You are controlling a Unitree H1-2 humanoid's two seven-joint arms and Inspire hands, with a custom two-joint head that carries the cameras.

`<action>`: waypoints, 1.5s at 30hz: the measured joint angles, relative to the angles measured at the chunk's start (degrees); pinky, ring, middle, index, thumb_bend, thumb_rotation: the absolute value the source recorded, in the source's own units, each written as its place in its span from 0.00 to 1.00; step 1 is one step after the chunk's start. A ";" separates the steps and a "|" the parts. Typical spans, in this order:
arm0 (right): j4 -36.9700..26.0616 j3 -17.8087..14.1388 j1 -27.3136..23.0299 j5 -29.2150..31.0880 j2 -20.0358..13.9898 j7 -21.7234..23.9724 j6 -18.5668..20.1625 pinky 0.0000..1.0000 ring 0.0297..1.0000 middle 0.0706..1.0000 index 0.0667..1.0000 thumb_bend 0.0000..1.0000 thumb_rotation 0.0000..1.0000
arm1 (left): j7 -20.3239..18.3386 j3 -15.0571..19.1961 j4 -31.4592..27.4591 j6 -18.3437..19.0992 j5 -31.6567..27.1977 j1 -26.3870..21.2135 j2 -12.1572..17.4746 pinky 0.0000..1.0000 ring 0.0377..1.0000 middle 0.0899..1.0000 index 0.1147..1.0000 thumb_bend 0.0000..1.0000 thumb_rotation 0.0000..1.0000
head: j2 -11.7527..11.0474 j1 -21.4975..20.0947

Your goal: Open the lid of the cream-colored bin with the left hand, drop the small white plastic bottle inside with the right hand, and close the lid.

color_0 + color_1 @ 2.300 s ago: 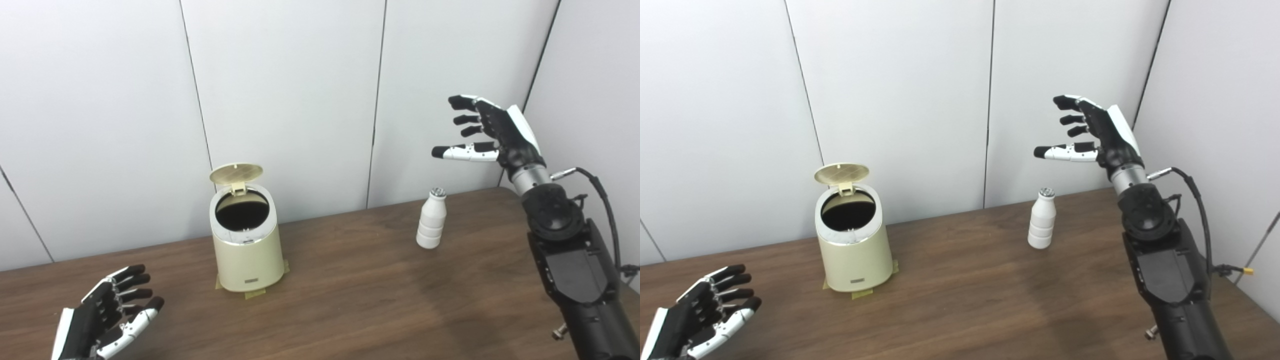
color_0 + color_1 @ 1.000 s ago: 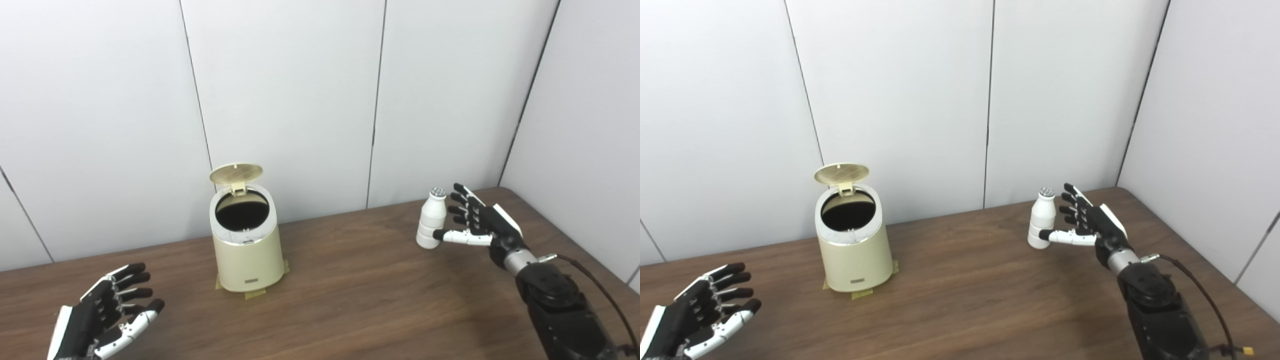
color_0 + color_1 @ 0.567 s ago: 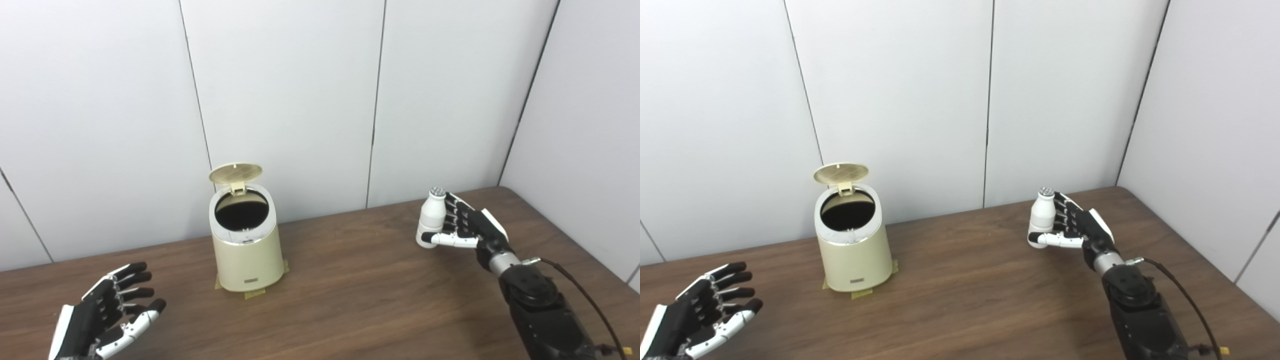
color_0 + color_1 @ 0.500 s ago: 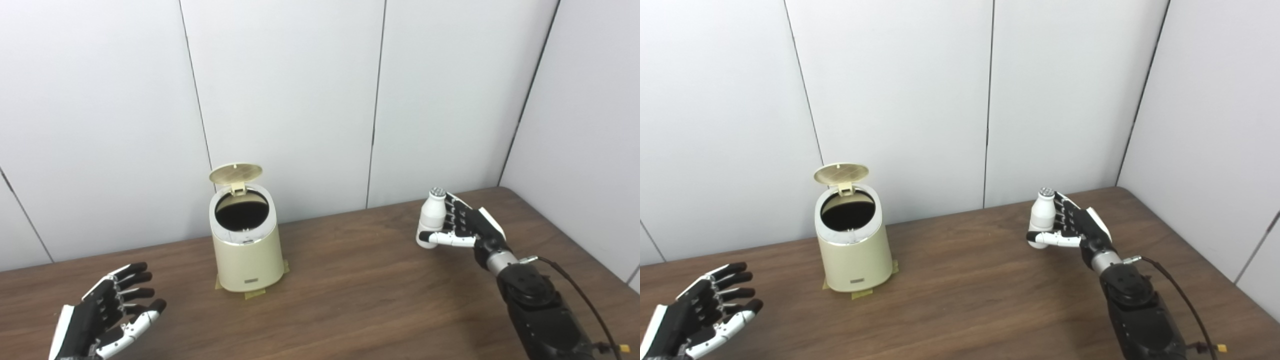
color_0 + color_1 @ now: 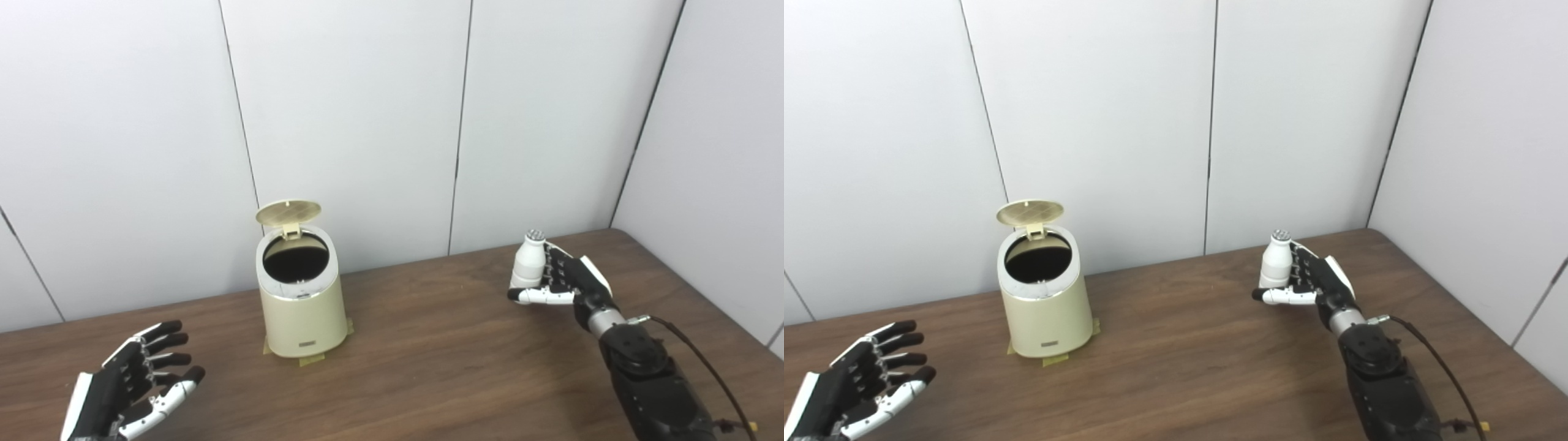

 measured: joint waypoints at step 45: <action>-27.29 15.14 -9.10 -14.25 12.00 -2.77 -2.15 0.33 0.39 0.44 0.47 0.52 0.00 | 1.23 -2.81 5.33 -4.77 2.52 -0.11 -2.41 0.50 0.58 0.68 0.72 0.66 0.06 | -1.32 16.50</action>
